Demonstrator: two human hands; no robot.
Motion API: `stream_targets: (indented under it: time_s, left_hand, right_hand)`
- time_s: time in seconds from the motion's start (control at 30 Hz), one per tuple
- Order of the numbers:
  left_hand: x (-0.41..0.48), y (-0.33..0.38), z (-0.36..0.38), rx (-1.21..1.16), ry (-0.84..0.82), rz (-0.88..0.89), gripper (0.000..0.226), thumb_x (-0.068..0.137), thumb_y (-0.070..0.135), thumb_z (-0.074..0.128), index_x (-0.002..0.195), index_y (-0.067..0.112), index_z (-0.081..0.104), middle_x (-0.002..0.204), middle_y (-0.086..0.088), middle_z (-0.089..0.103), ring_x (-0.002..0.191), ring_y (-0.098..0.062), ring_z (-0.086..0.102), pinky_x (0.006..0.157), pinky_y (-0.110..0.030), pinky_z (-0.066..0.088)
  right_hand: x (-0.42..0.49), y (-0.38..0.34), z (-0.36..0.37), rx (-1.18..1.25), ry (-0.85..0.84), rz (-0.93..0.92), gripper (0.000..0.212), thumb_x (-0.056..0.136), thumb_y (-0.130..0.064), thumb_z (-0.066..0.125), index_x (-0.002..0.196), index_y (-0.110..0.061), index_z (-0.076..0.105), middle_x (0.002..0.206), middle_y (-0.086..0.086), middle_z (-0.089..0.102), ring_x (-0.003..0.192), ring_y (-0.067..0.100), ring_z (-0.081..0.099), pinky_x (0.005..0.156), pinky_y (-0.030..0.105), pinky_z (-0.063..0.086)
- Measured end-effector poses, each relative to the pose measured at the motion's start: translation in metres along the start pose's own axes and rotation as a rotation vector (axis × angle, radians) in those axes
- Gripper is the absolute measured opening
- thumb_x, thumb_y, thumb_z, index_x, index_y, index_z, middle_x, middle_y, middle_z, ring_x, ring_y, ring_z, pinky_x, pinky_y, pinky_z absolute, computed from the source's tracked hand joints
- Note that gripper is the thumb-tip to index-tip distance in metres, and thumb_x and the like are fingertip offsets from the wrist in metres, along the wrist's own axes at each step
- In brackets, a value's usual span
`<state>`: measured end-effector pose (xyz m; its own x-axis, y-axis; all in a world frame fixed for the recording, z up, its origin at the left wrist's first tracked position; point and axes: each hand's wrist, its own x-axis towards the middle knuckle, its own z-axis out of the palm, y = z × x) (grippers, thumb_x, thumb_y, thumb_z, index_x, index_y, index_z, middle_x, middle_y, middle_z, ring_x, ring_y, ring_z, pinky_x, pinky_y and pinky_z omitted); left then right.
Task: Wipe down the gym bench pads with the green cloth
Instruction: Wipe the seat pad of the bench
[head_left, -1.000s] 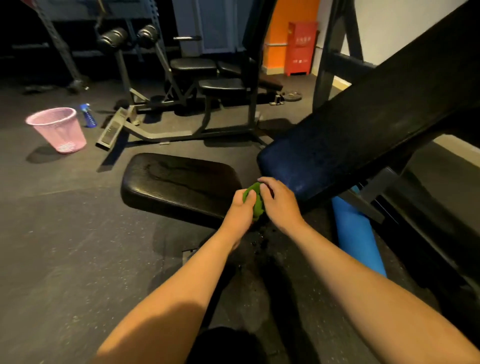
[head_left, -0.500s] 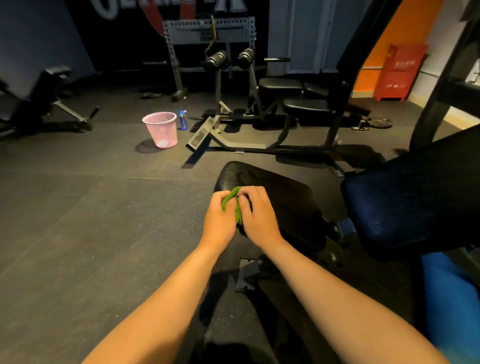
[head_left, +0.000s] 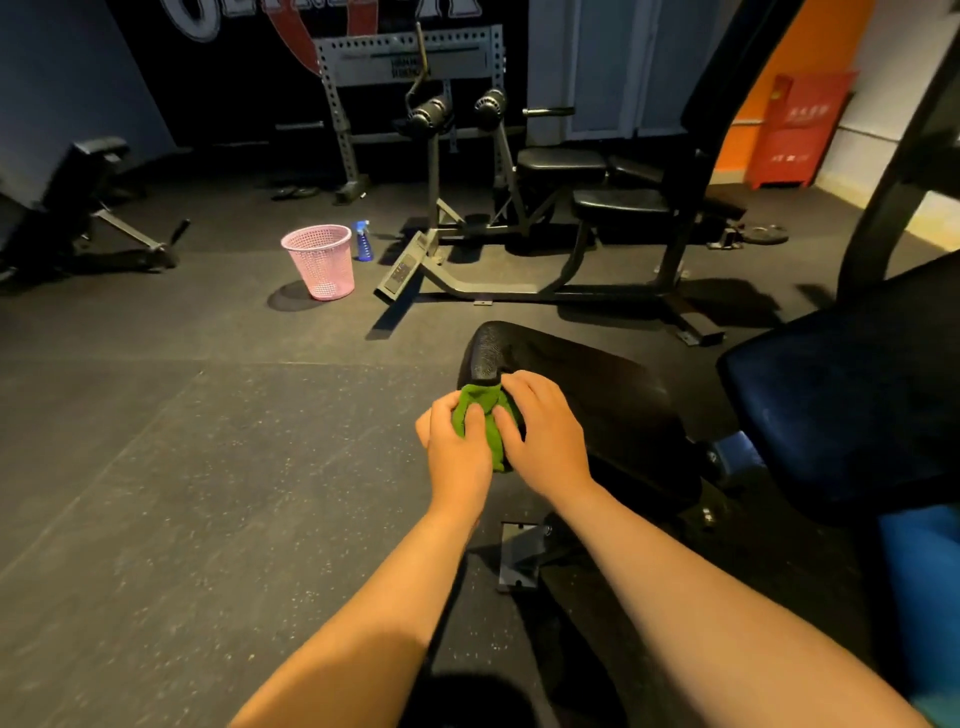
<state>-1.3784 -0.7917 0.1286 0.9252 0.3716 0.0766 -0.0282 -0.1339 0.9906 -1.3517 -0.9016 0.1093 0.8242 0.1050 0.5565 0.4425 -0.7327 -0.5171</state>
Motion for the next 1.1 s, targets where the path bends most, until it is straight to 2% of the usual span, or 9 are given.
stream_targets:
  time_s: [0.27,0.37,0.47,0.53,0.63,0.83,0.9,1.0,1.1]
  left_hand:
    - [0.026,-0.012,-0.011,-0.141,-0.016,-0.028,0.01,0.096,0.016,0.06,0.095,0.022,0.052,0.103,-0.011,0.057,0.082,-0.017,0.057,0.065,-0.026,0.048]
    - [0.048,-0.02,-0.019,-0.18,-0.109,-0.009,0.011,0.098,0.014,0.057,0.1,0.024,0.055,0.103,-0.004,0.062,0.089,-0.013,0.061,0.07,-0.021,0.051]
    - [0.067,-0.021,-0.023,-0.179,-0.245,-0.049,0.016,0.102,0.018,0.049,0.11,0.031,0.053,0.12,0.001,0.055,0.102,-0.013,0.06,0.087,-0.032,0.055]
    - [0.077,-0.024,-0.027,-0.204,-0.37,-0.105,0.018,0.103,0.021,0.048,0.118,0.031,0.054,0.12,0.003,0.059,0.104,-0.013,0.062,0.089,-0.035,0.056]
    - [0.088,-0.027,-0.04,-0.307,-0.486,-0.196,0.023,0.105,0.023,0.046,0.125,0.023,0.059,0.113,-0.002,0.068,0.102,-0.013,0.066,0.081,-0.03,0.056]
    - [0.119,-0.016,-0.052,-0.373,-0.569,-0.276,0.03,0.102,0.019,0.046,0.116,0.008,0.07,0.101,-0.003,0.072,0.087,-0.009,0.067,0.065,-0.017,0.052]
    - [0.125,-0.018,-0.048,-0.353,-0.593,-0.304,0.029,0.098,0.022,0.05,0.104,0.005,0.073,0.09,-0.005,0.07,0.08,-0.01,0.062,0.064,-0.021,0.051]
    - [0.13,-0.027,-0.042,-0.317,-0.573,-0.306,0.027,0.094,0.029,0.05,0.083,0.021,0.073,0.088,-0.004,0.072,0.09,-0.022,0.066,0.077,-0.036,0.051]
    - [0.131,-0.032,-0.035,-0.293,-0.527,-0.3,0.03,0.095,0.027,0.045,0.081,0.022,0.071,0.091,-0.01,0.072,0.094,-0.028,0.069,0.075,-0.041,0.055]
  right_hand:
    - [0.009,-0.018,0.004,0.022,0.051,0.006,0.018,0.095,-0.012,0.058,0.112,-0.019,0.06,0.112,-0.007,0.053,0.106,0.009,0.05,0.088,0.031,0.048]
    - [0.026,-0.04,0.014,0.064,-0.011,0.063,0.022,0.099,-0.015,0.054,0.117,-0.018,0.066,0.126,-0.006,0.055,0.118,0.006,0.05,0.101,0.027,0.044]
    - [0.044,-0.051,0.017,-0.029,-0.193,0.128,0.04,0.101,-0.043,0.048,0.138,-0.027,0.057,0.153,-0.012,0.041,0.144,0.003,0.026,0.116,0.025,0.021]
    - [0.049,-0.053,0.018,-0.1,-0.271,0.169,0.046,0.101,-0.047,0.047,0.144,-0.031,0.05,0.16,-0.015,0.029,0.149,0.001,0.014,0.119,0.03,0.014]
    - [0.052,-0.055,0.023,-0.199,-0.261,0.217,0.043,0.103,-0.036,0.048,0.146,-0.032,0.048,0.161,-0.015,0.026,0.15,0.003,0.013,0.122,0.034,0.02]
    - [0.075,-0.069,0.036,-0.403,-0.264,0.311,0.042,0.104,-0.027,0.043,0.145,-0.029,0.049,0.162,-0.009,0.026,0.151,0.011,0.018,0.12,0.041,0.029]
    - [0.096,-0.066,0.042,-0.42,-0.302,0.357,0.042,0.104,-0.022,0.041,0.144,-0.026,0.052,0.162,-0.008,0.026,0.151,0.013,0.017,0.12,0.042,0.028]
    - [0.128,-0.056,0.047,-0.483,-0.392,0.374,0.042,0.103,-0.017,0.04,0.143,-0.019,0.054,0.162,-0.003,0.028,0.152,0.018,0.017,0.117,0.04,0.025]
    - [0.15,-0.044,0.054,-0.514,-0.444,0.433,0.042,0.098,-0.014,0.044,0.136,-0.02,0.06,0.159,0.002,0.035,0.146,0.027,0.031,0.111,0.043,0.036]
